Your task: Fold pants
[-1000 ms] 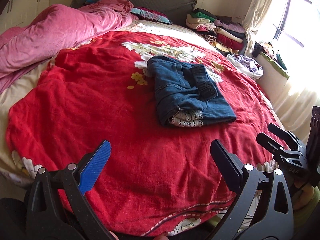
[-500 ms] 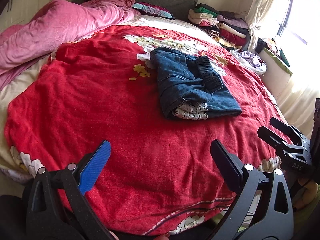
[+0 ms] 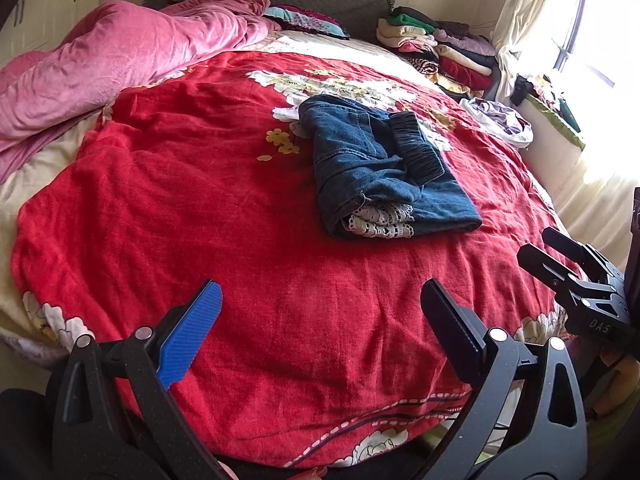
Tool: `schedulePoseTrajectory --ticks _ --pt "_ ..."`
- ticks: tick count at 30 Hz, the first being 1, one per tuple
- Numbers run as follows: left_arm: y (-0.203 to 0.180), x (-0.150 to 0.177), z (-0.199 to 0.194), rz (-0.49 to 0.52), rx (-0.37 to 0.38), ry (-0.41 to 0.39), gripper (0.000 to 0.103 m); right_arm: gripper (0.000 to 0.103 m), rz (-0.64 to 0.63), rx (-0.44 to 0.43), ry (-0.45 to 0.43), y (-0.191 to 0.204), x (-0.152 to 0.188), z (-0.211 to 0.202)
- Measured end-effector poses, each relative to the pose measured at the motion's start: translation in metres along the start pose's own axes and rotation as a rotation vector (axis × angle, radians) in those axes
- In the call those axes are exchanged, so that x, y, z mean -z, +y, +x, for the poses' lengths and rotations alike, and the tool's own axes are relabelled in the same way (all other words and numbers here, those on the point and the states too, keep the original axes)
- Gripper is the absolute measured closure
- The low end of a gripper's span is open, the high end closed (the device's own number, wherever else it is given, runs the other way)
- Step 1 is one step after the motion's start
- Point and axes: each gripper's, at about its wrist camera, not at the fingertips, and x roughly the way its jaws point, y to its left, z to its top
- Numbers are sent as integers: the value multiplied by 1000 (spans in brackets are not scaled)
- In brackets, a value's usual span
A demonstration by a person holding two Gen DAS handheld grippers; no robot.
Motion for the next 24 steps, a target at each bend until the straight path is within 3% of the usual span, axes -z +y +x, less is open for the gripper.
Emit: schedulePoseTrajectory --ticks 24 --pt "3 -1 -4 -5 -7 -2 10 5 -2 2 0 1 0 -4"
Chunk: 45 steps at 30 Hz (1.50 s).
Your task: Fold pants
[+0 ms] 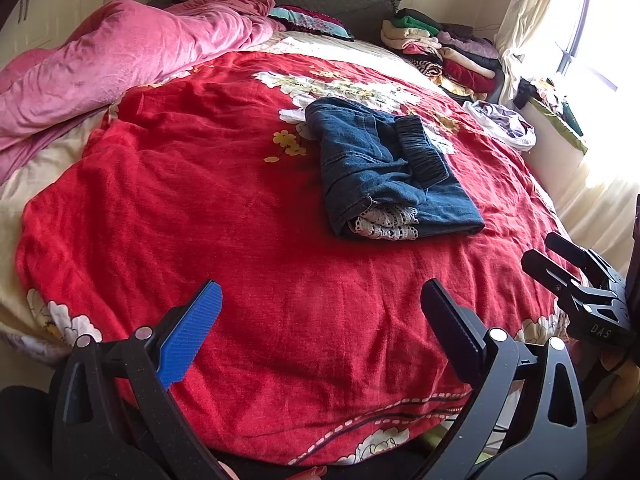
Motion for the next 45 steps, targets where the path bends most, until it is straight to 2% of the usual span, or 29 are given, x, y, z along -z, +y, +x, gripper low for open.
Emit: schedulePoseTrajectory --ticks 24,45 --pt "4 0 4 -13 -15 34 10 4 8 2 15 5 3 4" --pt "6 0 11 -6 -98 55 10 4 13 15 24 0 4 7"
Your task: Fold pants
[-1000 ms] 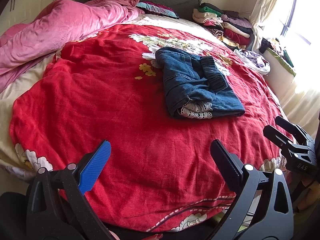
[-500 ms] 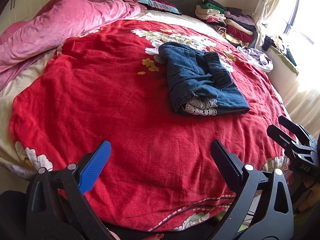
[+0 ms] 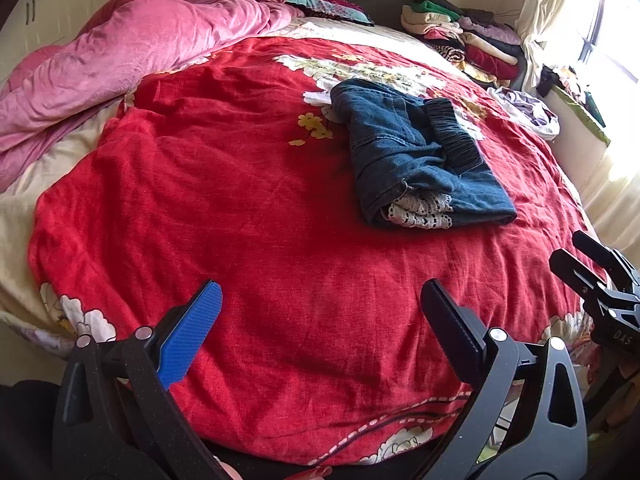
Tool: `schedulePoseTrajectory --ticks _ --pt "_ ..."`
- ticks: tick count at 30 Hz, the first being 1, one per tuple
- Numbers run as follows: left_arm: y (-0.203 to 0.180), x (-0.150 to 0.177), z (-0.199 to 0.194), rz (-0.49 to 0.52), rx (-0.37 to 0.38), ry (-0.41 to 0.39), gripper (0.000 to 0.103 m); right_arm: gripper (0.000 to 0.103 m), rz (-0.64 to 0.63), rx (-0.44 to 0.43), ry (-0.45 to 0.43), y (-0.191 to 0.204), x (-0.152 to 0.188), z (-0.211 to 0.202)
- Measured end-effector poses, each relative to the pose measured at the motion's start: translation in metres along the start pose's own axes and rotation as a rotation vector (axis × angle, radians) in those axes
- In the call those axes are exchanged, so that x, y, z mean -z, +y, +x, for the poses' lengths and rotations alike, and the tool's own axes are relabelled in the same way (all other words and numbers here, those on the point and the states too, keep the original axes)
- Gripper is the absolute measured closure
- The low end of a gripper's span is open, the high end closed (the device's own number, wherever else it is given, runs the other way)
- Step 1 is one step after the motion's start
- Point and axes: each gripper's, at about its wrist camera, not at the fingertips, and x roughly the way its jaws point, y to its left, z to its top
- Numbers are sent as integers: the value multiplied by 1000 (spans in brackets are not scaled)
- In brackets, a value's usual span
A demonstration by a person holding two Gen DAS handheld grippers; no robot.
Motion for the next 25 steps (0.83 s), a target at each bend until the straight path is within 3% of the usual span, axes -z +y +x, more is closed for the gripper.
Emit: schedulePoseTrajectory --ticks 9,12,16,21,25 --pt "11 -3 13 -21 -82 -2 10 4 31 44 18 -24 4 10" --pt "26 -12 18 -26 -48 -18 10 4 59 100 23 -49 3 18" --pt "57 -41 40 -36 -127 7 10 5 127 219 43 -106 -5 32" --pt "123 -91 85 -108 -267 70 10 5 192 422 68 -203 -33 52" --pt "173 -132 118 -197 -336 97 10 4 296 487 117 -281 -50 77"
